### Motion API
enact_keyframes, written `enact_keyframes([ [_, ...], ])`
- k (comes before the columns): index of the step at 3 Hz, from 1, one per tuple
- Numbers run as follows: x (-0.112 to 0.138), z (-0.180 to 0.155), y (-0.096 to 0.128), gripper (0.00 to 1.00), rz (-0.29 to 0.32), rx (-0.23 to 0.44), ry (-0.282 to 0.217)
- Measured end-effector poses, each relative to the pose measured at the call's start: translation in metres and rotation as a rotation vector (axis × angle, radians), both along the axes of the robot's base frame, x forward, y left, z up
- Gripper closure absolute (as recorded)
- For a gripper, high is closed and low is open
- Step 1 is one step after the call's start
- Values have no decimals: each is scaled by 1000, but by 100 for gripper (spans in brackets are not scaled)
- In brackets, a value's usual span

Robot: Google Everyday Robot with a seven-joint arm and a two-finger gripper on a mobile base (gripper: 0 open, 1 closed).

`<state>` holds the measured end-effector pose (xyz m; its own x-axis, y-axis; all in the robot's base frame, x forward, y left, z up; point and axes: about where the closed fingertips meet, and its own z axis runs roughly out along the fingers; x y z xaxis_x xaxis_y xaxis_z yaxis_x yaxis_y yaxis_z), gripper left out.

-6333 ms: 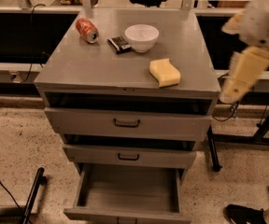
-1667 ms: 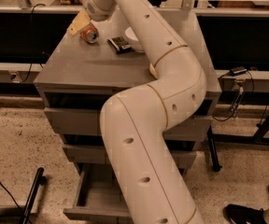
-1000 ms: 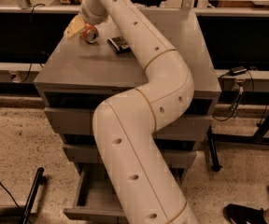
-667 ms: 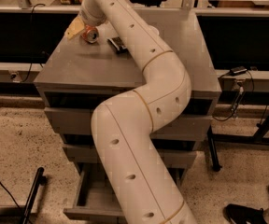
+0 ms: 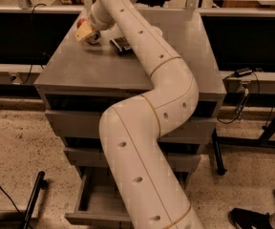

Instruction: Place coke can into bottom drawer

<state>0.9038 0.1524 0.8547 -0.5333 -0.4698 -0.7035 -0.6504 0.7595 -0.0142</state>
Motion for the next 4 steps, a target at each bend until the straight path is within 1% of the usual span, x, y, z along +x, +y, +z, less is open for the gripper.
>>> enact_keyframes([
  [1,7,-5,-7,41,-15,14,-8],
  [2,7,8,-1,74,31,41,-46],
  [3,1,23,7,96,127,29,-106],
  [4,-12,60,5,100,242,-66,-210],
])
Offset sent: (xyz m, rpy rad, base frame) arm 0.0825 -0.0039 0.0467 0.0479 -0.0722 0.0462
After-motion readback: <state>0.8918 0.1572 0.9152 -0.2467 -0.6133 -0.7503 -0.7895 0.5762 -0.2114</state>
